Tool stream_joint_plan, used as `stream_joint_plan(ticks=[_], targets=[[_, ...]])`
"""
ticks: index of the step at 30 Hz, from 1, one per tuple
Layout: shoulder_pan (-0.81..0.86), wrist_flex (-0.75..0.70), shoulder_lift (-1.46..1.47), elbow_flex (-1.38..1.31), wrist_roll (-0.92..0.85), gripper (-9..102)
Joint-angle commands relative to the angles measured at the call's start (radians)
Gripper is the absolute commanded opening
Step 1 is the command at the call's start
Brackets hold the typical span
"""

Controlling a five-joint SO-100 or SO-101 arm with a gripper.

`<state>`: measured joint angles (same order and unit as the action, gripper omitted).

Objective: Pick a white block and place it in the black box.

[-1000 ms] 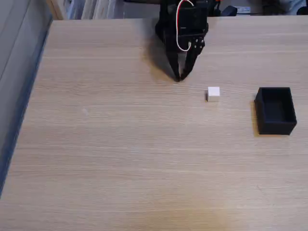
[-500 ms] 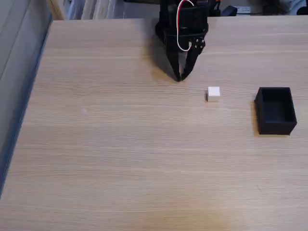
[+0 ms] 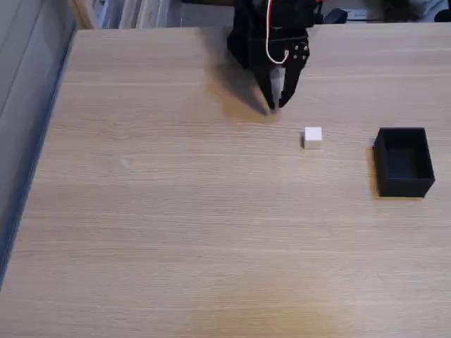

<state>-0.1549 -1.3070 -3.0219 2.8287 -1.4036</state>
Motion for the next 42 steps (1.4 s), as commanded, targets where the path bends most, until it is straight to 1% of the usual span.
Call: stream_joint_plan(ticks=[1,4,6,11,18,31,42], targets=[[-0.063,-0.002,0.107,-0.124,0.077,6],[-0.104,-0.006,0.176,-0.187,0.104,10],[-0.129,-0.005,0.207,-0.21,0.118,16],[-0.16,0.003,0.252,-0.212,0.129,25],[-0.153,0.084,0.341,-0.196,0.107,35],[-0.12,0.316,0.537,-0.202,0.046,33],[-0.114,0.417,0.672,-0.21,0.04,30]])
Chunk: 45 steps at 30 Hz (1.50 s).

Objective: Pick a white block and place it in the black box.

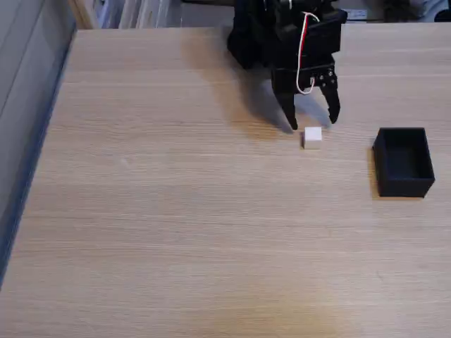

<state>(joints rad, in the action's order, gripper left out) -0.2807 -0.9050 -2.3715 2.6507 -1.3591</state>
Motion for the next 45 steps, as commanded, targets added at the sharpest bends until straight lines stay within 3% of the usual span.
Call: stream_joint_plan(ticks=[1,24,27,32,39,45], targets=[[0.012,0.02,0.031,-0.035,-0.002,30],[0.049,0.124,0.267,-0.137,-0.011,26],[0.051,0.123,0.296,-0.158,-0.021,21],[0.051,0.098,0.316,-0.178,-0.028,0],[0.038,0.072,0.204,-0.13,-0.075,0],[-0.075,0.038,0.028,-0.114,-0.058,0]])
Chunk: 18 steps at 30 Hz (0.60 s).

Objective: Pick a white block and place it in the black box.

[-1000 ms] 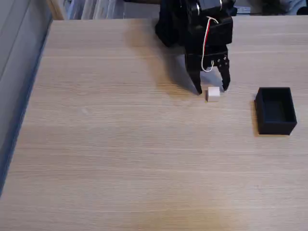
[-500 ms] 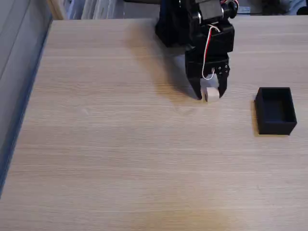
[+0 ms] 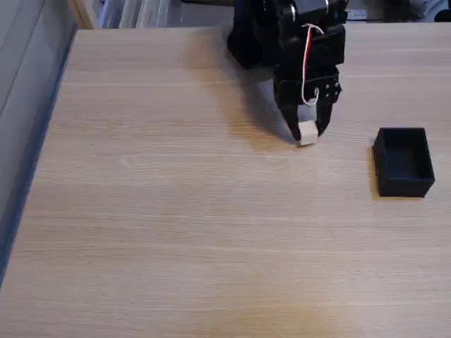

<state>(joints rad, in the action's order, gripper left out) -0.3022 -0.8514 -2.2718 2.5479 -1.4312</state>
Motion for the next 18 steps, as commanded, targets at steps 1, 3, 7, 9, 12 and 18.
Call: stream_joint_plan(ticks=[1,3,7,9,12,18], targets=[[-0.081,-0.021,-0.089,-0.021,0.026,0],[-0.135,-0.04,-0.101,-0.061,0.054,0],[-0.238,-0.086,-0.048,-0.213,0.14,0],[-0.275,-0.118,0.008,-0.308,0.178,0],[-0.313,-0.175,0.097,-0.454,0.221,0],[-0.337,-0.21,0.23,-0.62,0.255,0]])
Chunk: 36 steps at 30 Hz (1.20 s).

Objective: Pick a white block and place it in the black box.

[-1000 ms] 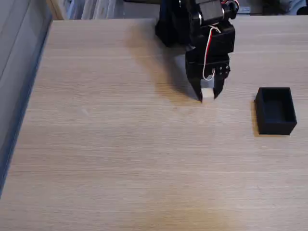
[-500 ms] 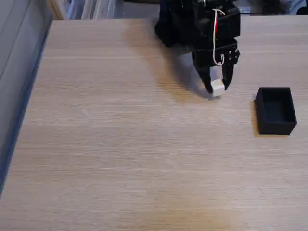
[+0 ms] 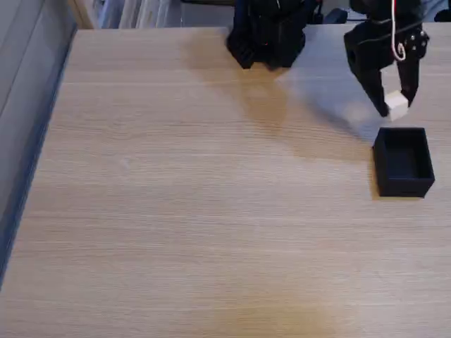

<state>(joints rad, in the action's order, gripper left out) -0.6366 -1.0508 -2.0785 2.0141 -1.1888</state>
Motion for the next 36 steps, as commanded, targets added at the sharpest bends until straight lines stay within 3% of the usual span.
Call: stream_joint_plan(ticks=[1,14,18,23,26,29,36], targets=[[-0.003,-0.012,0.054,-0.101,0.012,0],[-0.02,-0.018,0.199,-0.221,0.028,7],[-0.023,-0.02,0.225,-0.259,0.064,21],[-0.014,-0.021,0.229,-0.27,0.067,25],[0.0,-0.025,0.221,-0.267,0.046,21],[0.017,-0.038,0.195,-0.255,0.029,2],[0.092,-0.043,0.025,-0.084,-0.046,0]])
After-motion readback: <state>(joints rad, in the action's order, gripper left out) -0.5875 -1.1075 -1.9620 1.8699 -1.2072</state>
